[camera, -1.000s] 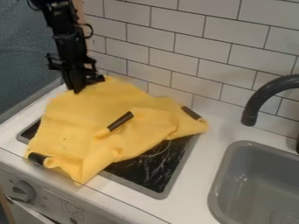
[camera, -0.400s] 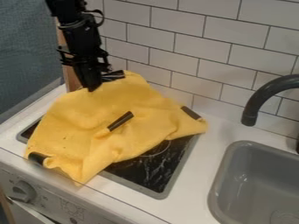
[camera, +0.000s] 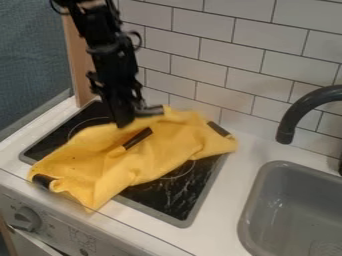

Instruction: Fold the cloth into the left to right

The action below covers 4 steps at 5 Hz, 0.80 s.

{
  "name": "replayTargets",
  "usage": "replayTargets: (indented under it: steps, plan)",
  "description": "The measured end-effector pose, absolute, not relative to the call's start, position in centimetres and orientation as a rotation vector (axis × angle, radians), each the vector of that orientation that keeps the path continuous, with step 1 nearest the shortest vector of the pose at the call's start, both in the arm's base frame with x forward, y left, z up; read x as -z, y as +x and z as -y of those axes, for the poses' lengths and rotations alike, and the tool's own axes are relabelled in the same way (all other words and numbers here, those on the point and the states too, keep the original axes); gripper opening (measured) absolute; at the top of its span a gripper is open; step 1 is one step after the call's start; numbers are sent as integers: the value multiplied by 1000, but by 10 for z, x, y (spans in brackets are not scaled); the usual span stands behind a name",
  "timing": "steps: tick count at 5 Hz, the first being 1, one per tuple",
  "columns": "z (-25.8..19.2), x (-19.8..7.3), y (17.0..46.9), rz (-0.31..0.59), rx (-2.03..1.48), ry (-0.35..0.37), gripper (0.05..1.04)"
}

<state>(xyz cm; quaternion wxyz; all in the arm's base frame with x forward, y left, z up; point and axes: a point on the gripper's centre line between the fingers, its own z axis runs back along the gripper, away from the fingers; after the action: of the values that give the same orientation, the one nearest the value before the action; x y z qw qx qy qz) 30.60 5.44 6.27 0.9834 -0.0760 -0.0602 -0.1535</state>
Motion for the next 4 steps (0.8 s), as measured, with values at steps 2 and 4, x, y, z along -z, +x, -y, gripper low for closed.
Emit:
replayTargets:
  steps: [2, 4]
  plan:
    - [-28, -39, 297, 54, 381, -127, 73]
    - [-30, -39, 298, 52, 330, -110, 503]
